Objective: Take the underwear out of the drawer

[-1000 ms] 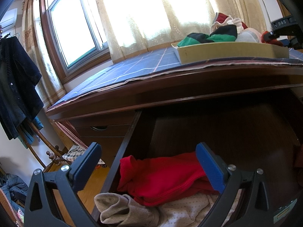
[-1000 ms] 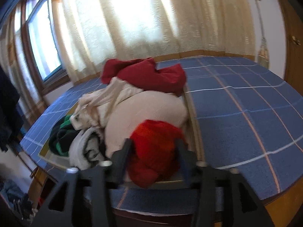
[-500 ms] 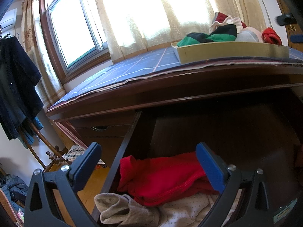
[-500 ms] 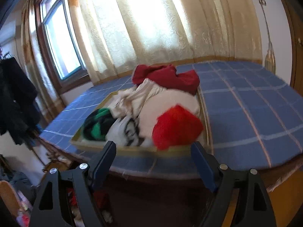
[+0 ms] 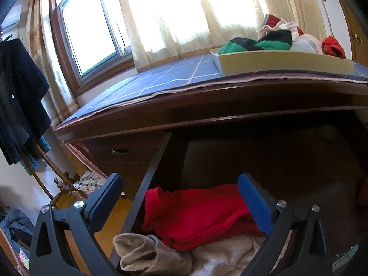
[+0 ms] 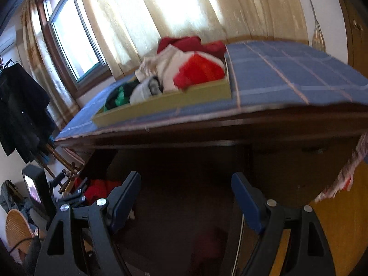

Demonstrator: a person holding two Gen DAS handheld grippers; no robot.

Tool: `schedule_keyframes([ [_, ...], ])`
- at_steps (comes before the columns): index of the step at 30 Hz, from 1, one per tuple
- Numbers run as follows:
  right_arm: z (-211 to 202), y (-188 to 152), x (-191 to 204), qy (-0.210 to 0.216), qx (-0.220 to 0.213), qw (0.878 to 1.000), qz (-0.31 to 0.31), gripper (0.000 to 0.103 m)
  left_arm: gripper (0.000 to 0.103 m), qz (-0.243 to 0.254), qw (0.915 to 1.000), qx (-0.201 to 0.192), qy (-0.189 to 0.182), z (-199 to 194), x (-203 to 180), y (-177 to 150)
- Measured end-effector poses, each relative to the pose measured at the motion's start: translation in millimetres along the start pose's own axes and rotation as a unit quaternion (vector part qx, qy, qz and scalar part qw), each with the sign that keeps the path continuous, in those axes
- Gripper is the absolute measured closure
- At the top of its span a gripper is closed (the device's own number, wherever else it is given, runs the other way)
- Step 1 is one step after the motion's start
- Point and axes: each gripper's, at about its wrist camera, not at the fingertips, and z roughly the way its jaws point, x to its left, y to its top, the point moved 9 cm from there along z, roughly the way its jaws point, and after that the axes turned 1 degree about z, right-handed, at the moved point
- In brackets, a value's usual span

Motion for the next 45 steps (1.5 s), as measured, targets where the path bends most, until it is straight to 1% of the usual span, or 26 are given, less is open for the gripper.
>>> schedule_keyframes([
  [3, 1.3, -14.8, 2.8, -0.001, 0.016, 1.000, -0.009, 0.020, 0.001, -0.016, 0.9998, 0.009, -0.010, 3.7, 5.1, -0.9],
  [6, 7.1, -29.0, 12.5, -0.007, 0.043, 0.998, -0.041, 0.020, 0.001, -0.033, 0.9990, 0.015, -0.025, 5.9, 8.1, -2.5],
  [10, 24.1, -50.0, 24.5, -0.020, 0.092, 0.992, -0.085, 0.020, 0.001, -0.050, 0.9978, 0.017, -0.041, 8.2, 9.4, -3.1],
  [14, 44.2, -68.2, 27.6, -0.037, 0.139, 0.984, -0.109, 0.020, 0.001, -0.067, 0.9961, 0.019, -0.055, 10.3, 11.6, -3.3],
  [20, 65.6, -90.2, 19.7, -0.067, 0.200, 0.968, -0.134, 0.021, 0.001, -0.061, 0.9969, 0.010, -0.049, 7.1, 6.2, -3.4],
  [22, 70.1, -97.9, 14.6, -0.074, 0.223, 0.963, -0.132, 0.026, 0.001, -0.062, 0.9968, 0.009, -0.049, 7.2, 6.6, -3.7],
  [26, 69.7, -102.8, 14.0, -0.091, 0.240, 0.953, -0.159, 0.027, 0.001, -0.065, 0.9965, 0.009, -0.051, 6.0, 6.3, -3.5],
  [29, 69.0, -105.5, 12.7, -0.094, 0.259, 0.947, -0.163, 0.028, 0.001, -0.065, 0.9966, 0.007, -0.050, 5.9, 6.0, -3.8],
  [32, 70.9, -106.8, 10.7, -0.101, 0.282, 0.940, -0.163, 0.034, 0.001, -0.065, 0.9966, 0.007, -0.051, 5.7, 5.7, -3.8],
  [37, 69.8, -110.8, 5.2, -0.110, 0.322, 0.927, -0.161, 0.047, 0.001, -0.065, 0.9965, 0.004, -0.051, 4.9, 4.5, -3.1],
  [41, 72.6, -113.5, 3.0, -0.116, 0.351, 0.915, -0.164, 0.049, 0.001, -0.064, 0.9966, 0.003, -0.052, 3.4, 3.8, -2.9],
  [42, 72.9, -114.2, 2.4, -0.118, 0.359, 0.911, -0.164, 0.051, 0.001, -0.064, 0.9966, 0.003, -0.052, 2.9, 4.0, -2.7],
  [44, 72.1, -115.5, -0.1, -0.120, 0.372, 0.905, -0.167, 0.057, 0.001, -0.064, 0.9966, 0.002, -0.053, 2.5, 3.4, -2.1],
  [45, 71.9, -115.9, -0.9, -0.119, 0.378, 0.902, -0.172, 0.062, 0.001, -0.063, 0.9966, 0.001, -0.052, 2.1, 3.0, -1.7],
])
